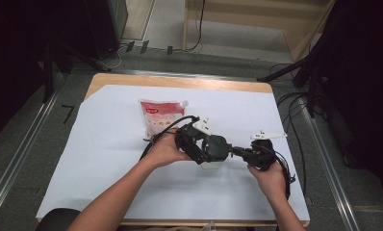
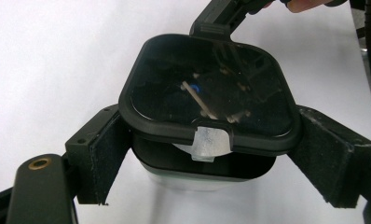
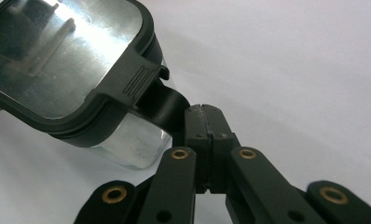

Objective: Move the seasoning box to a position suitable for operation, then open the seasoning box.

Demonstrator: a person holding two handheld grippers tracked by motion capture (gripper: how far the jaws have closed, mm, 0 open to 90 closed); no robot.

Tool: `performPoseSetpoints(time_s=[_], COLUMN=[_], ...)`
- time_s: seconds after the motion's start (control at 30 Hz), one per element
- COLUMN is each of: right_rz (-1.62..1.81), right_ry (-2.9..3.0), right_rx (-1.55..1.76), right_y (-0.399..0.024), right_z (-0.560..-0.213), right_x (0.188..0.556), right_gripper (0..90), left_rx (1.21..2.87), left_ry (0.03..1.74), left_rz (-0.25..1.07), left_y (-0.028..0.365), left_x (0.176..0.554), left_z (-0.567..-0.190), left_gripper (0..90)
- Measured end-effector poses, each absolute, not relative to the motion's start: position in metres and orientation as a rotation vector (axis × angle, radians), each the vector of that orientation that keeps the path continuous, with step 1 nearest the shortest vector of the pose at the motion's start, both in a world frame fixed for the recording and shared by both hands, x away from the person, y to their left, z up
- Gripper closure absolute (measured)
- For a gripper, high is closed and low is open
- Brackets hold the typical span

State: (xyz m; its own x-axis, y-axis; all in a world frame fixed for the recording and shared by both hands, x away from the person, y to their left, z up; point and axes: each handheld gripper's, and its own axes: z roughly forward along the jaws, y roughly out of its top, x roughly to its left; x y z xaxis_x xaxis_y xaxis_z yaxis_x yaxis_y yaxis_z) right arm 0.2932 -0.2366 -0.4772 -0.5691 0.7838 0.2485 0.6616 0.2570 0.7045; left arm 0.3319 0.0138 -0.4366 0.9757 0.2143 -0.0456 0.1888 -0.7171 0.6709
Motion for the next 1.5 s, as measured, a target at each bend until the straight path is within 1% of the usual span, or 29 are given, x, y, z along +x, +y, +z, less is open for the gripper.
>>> performPoseSetpoints(time_s=[0.07, 0.13, 0.17, 0.2, 0.23, 0.27, 0.4, 0.47, 0.53, 0.63, 0.77, 0.93, 1.4, 1.5], right_rz=[1.211, 1.208, 1.209, 1.213, 1.216, 1.209, 1.216, 1.219, 1.219, 1.213, 1.216, 1.218, 1.231, 1.232], right_ry=[2.364, 2.365, 2.365, 2.367, 2.366, 2.369, 2.368, 2.369, 2.369, 2.372, 2.368, 2.370, 2.367, 2.367], right_rx=[1.369, 1.368, 1.366, 1.372, 1.372, 1.370, 1.376, 1.371, 1.369, 1.363, 1.366, 1.367, 1.364, 1.362], right_y=[-0.237, -0.237, -0.237, -0.236, -0.236, -0.236, -0.236, -0.236, -0.236, -0.236, -0.236, -0.237, -0.237, -0.237], right_z=[-0.477, -0.477, -0.477, -0.476, -0.476, -0.476, -0.476, -0.477, -0.477, -0.476, -0.476, -0.476, -0.475, -0.475], right_x=[0.293, 0.293, 0.293, 0.293, 0.293, 0.293, 0.293, 0.293, 0.293, 0.293, 0.292, 0.293, 0.293, 0.293], right_gripper=[90.0, 90.0, 90.0, 90.0, 90.0, 90.0, 90.0, 90.0, 90.0, 90.0, 90.0, 90.0, 90.0, 90.0], left_rx=[2.386, 2.371, 2.326, 2.309, 2.316, 2.334, 2.350, 2.348, 2.352, 2.371, 2.384, 2.402, 2.371, 2.365], left_ry=[0.278, 0.275, 0.246, 0.247, 0.250, 0.235, 0.226, 0.223, 0.211, 0.186, 0.203, 0.232, 0.218, 0.215], left_rz=[0.056, 0.034, -0.065, -0.080, -0.060, -0.038, -0.020, -0.035, -0.070, -0.070, -0.080, -0.092, -0.115, -0.123], left_y=[0.013, 0.013, 0.016, 0.016, 0.014, 0.011, 0.007, 0.006, 0.003, -0.001, -0.006, -0.010, -0.027, -0.031], left_x=[0.331, 0.332, 0.333, 0.333, 0.332, 0.331, 0.330, 0.330, 0.330, 0.329, 0.329, 0.334, 0.336, 0.337], left_z=[-0.435, -0.433, -0.430, -0.429, -0.428, -0.427, -0.423, -0.419, -0.416, -0.412, -0.407, -0.401, -0.395, -0.397], left_gripper=[17.3, 17.5, 29.3, 39.7, 39.3, 35.7, 36.4, 37.0, 39.4, 39.5, 38.7, 43.8, 46.3, 49.7])
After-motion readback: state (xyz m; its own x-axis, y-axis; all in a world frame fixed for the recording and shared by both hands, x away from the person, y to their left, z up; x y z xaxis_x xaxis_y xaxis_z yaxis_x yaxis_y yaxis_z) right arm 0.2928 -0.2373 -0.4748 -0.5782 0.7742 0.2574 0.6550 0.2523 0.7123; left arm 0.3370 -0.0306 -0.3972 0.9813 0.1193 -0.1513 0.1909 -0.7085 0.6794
